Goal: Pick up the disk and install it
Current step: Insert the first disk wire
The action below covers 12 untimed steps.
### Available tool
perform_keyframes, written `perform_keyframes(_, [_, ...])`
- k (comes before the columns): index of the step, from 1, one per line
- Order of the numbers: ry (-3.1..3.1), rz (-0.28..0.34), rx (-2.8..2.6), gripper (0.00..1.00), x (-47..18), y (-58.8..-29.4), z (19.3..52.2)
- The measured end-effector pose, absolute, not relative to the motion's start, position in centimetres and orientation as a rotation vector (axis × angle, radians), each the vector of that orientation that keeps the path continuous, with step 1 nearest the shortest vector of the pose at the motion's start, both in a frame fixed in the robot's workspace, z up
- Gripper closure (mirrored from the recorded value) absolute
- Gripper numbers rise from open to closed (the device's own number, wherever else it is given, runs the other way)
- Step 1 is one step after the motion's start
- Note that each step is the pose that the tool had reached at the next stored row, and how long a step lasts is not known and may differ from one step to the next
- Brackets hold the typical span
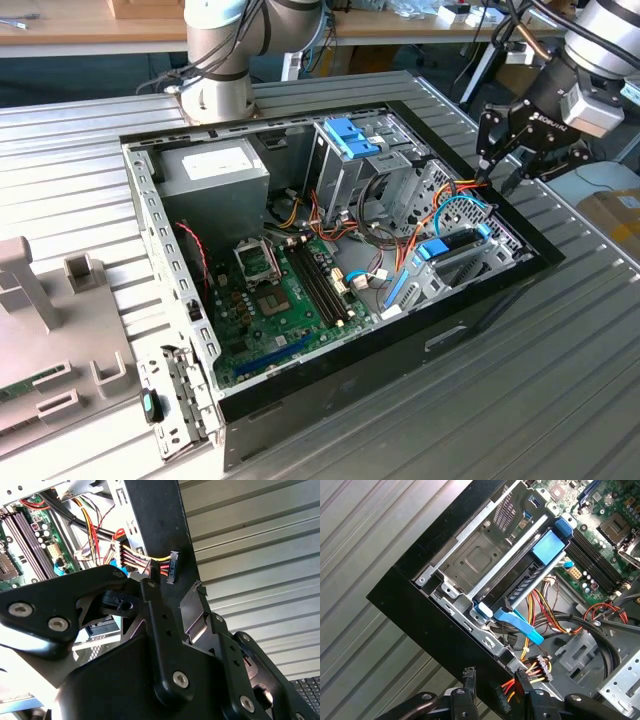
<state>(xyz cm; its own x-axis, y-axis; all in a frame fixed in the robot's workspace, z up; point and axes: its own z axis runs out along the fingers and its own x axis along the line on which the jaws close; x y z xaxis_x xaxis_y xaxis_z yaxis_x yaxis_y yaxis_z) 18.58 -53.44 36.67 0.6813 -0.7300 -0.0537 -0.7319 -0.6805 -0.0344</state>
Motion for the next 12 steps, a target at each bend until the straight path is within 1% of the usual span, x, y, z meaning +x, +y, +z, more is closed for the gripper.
perform_keyframes(3, [1.232, 0.055, -2.831, 0.56, 18.58, -53.44, 36.67])
perform_keyframes(4, [1.232, 0.055, -2.831, 0.58, 18.58, -53.44, 36.67])
perform_keyframes(5, [1.232, 0.055, -2.831, 0.65, 18.58, -53.44, 36.68])
perform_keyframes(7, [1.232, 0.055, -2.831, 0.65, 18.58, -53.44, 36.67])
perform_keyframes(8, [1.232, 0.056, -2.831, 0.66, 18.58, -53.44, 36.67])
perform_keyframes(9, [1.232, 0.056, -2.831, 0.74, 18.58, -53.44, 36.67])
perform_keyframes(12, [1.231, 0.056, -2.83, 0.74, 18.58, -53.44, 36.67])
